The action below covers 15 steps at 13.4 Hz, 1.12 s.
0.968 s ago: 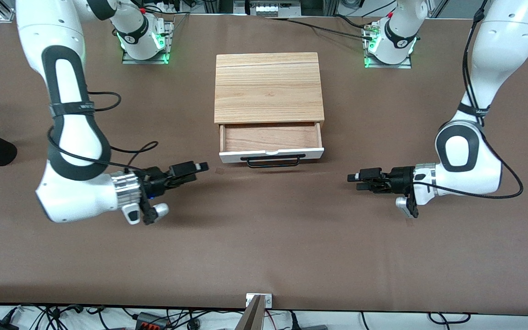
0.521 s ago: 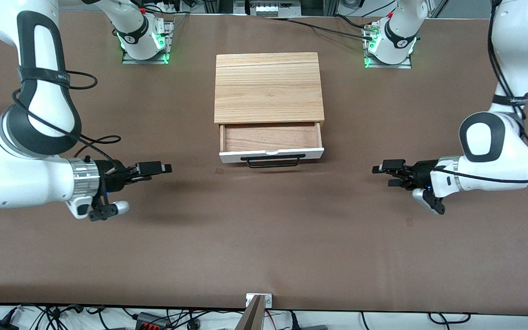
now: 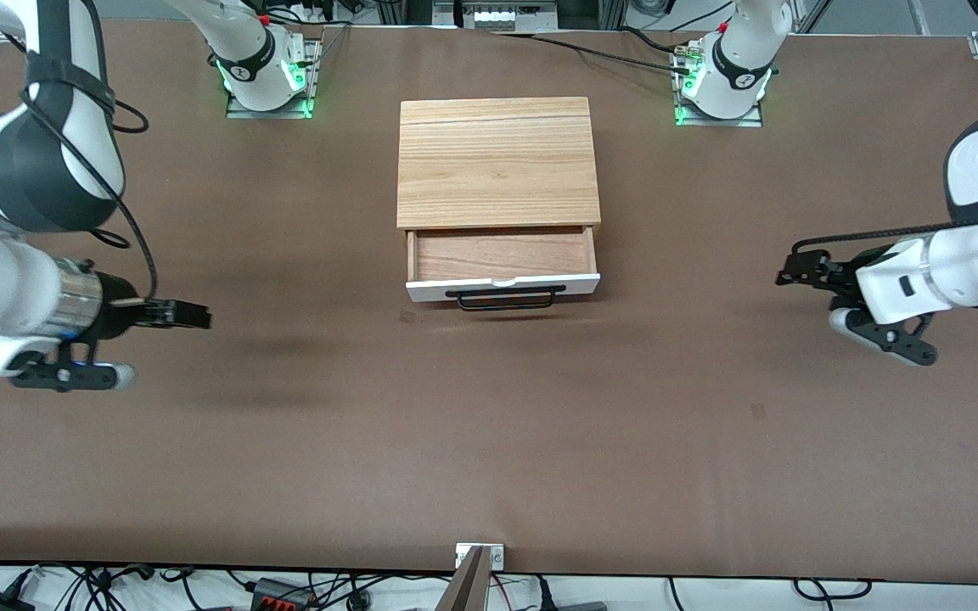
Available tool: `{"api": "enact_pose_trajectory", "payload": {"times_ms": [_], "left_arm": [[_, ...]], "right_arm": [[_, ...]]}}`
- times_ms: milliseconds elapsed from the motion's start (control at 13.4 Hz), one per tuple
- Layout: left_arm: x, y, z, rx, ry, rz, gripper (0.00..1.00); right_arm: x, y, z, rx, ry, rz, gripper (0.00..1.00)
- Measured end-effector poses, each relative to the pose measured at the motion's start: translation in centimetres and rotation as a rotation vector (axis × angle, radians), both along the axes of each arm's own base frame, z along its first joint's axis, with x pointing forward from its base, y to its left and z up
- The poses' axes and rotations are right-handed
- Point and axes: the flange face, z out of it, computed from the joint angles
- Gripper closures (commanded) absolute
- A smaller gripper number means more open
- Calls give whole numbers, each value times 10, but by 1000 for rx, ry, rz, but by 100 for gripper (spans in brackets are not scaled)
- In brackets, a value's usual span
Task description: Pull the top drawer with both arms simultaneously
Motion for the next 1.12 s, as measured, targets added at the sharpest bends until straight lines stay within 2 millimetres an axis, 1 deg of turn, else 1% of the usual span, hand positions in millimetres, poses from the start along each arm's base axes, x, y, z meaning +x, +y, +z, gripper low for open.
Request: {"api": "enact_pose_trajectory", "payload": {"times_ms": [149, 223, 372, 447, 521, 596, 745, 819, 894, 968, 1117], "left_arm": [[5, 9, 17, 55, -36, 29, 0], [6, 15, 22, 74, -44, 79, 0], [8, 28, 34, 102, -54, 230, 0], [6, 34, 44, 118, -61, 276, 0], [1, 40, 56, 159, -64, 292, 0], [-6, 44, 71, 199, -71, 297, 0], [-26, 42, 102, 236, -83, 307, 0], [-32, 41, 111, 242, -86, 314, 0], [-36, 42, 113, 232, -80, 326, 0], [-38, 45, 109, 208, -63, 343, 0], [-43, 61, 95, 185, -22, 379, 0]], "right_arm": [[-9, -25, 32, -32, -44, -28, 0], [-16, -44, 45, -29, -56, -48, 0], [-30, -84, 61, -10, -69, -64, 0], [-36, -97, 66, -4, -76, -56, 0], [-40, -103, 70, -9, -78, -47, 0], [-43, -104, 72, -21, -78, -38, 0], [-46, -100, 74, -38, -75, -24, 0], [-50, -98, 75, -40, -73, -19, 0], [-55, -96, 75, -40, -72, -17, 0], [-62, -96, 74, -39, -79, -16, 0], [-84, -97, 66, -37, -92, -16, 0]]}}
